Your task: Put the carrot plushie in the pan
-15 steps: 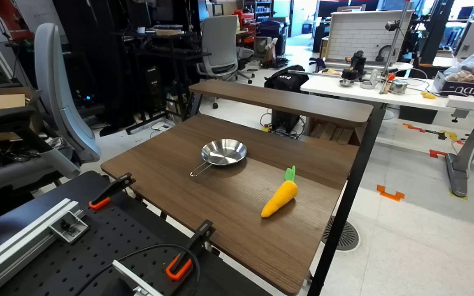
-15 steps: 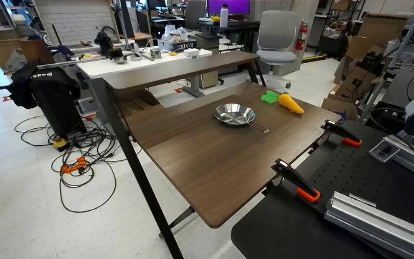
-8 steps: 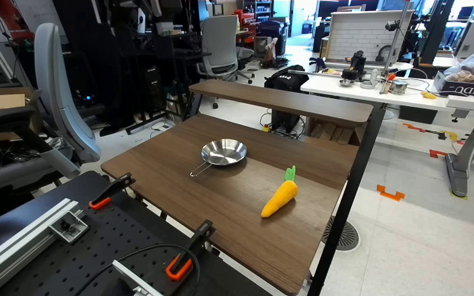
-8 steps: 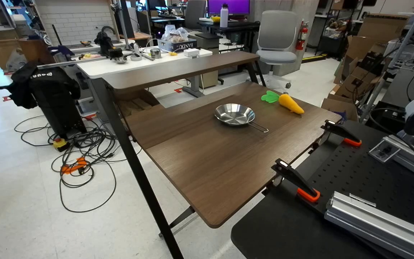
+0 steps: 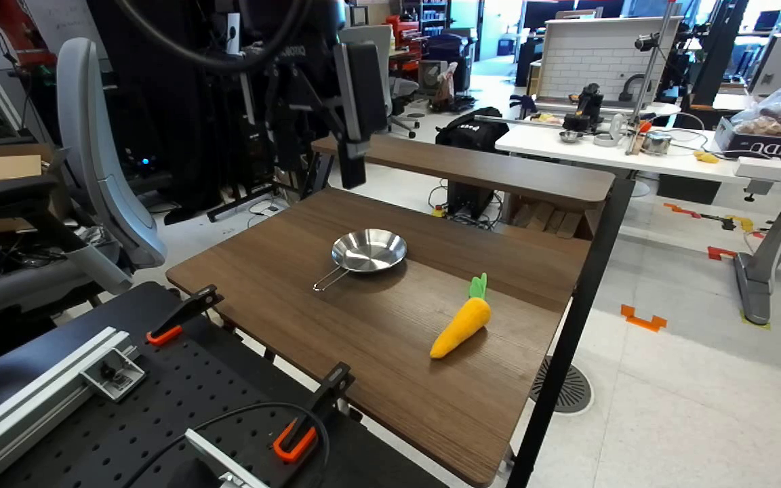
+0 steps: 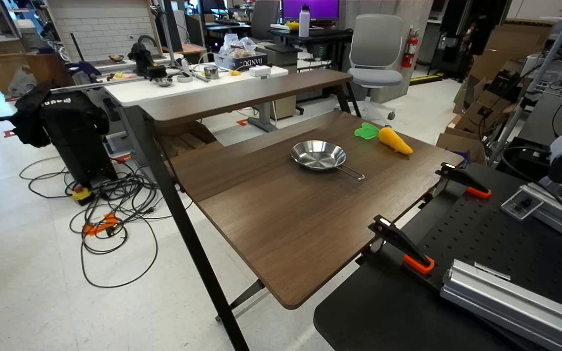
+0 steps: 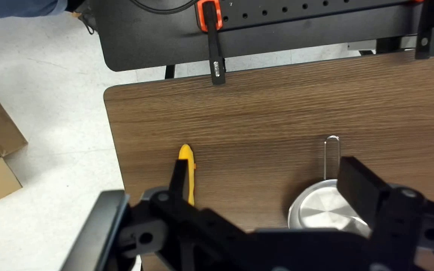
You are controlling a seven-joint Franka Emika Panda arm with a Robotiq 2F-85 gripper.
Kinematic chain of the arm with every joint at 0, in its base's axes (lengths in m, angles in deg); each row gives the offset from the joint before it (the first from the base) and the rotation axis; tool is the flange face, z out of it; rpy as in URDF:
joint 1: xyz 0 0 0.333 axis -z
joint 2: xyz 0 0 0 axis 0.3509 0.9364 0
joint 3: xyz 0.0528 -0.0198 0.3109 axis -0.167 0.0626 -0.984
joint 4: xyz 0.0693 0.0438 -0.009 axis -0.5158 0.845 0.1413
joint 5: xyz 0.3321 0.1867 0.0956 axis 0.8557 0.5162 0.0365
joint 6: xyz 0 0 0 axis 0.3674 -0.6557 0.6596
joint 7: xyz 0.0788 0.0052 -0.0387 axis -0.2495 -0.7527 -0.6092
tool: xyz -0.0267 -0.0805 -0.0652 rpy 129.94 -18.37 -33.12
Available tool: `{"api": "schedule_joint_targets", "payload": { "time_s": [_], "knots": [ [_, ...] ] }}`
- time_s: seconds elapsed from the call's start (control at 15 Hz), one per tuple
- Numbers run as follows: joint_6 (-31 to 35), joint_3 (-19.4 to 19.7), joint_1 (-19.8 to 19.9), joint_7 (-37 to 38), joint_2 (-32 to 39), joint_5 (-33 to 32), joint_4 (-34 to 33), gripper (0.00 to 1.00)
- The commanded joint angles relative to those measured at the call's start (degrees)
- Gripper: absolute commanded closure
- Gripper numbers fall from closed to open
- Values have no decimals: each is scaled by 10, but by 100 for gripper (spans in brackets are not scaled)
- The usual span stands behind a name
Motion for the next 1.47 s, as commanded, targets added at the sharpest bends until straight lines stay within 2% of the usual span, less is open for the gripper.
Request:
{"api": "schedule_joint_targets", "payload": {
  "time_s": [0.0,0.33,0.8,1.4],
  "knots": [
    [55,19,13,-24,87,-6,-29,0],
    [103,33,24,-35,206,-5,-83,0],
    [109,39,36,-48,347,5,-187,0],
    [113,36,38,-41,473,-2,-292,0]
  ]
}}
